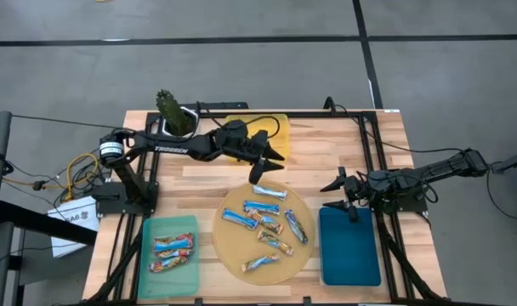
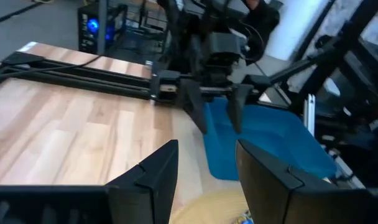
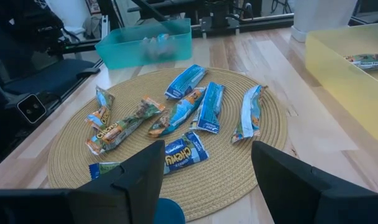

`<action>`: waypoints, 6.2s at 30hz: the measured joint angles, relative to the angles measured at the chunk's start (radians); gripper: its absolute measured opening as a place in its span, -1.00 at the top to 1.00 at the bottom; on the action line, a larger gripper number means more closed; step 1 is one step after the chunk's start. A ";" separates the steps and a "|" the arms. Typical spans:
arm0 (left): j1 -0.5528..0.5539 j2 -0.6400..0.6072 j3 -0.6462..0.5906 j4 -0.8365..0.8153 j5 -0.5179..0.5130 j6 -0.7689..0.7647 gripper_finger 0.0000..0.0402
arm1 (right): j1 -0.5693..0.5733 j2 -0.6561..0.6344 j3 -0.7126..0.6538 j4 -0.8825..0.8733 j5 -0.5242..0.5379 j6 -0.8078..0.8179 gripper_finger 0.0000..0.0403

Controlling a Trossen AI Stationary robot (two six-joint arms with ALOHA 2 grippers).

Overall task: Pick and place Granola Bars by type
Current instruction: Put the yellow granola bar into the yellow bin

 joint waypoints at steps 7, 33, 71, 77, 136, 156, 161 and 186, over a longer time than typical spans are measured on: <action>-0.067 0.000 0.000 -0.073 0.000 0.078 0.24 | 0.000 0.000 0.000 0.000 0.000 0.000 -0.16; -0.249 0.000 0.000 -0.315 -0.245 0.330 0.24 | 0.000 0.000 0.000 0.000 0.000 0.000 -0.16; -0.222 0.216 0.097 -0.647 -0.525 0.472 0.24 | 0.000 0.000 0.000 0.000 0.000 0.000 -0.16; -0.203 0.235 0.100 -0.640 -0.519 0.470 0.24 | 0.000 0.000 0.000 0.000 0.000 0.000 -0.16; -0.168 0.043 0.130 -0.198 -0.561 0.045 0.74 | 0.000 0.000 0.000 0.000 0.000 0.000 -0.16; -0.068 0.043 0.130 -0.231 -0.702 -0.508 0.73 | 0.000 0.000 0.000 0.000 0.000 0.000 -0.16; -0.014 0.043 0.130 -0.291 -0.714 -0.802 0.73 | 0.000 0.000 0.000 0.000 0.000 0.000 -0.16; 0.131 0.044 0.130 -0.772 -0.716 -0.908 0.73 | 0.000 0.000 0.000 0.000 0.000 0.000 -0.16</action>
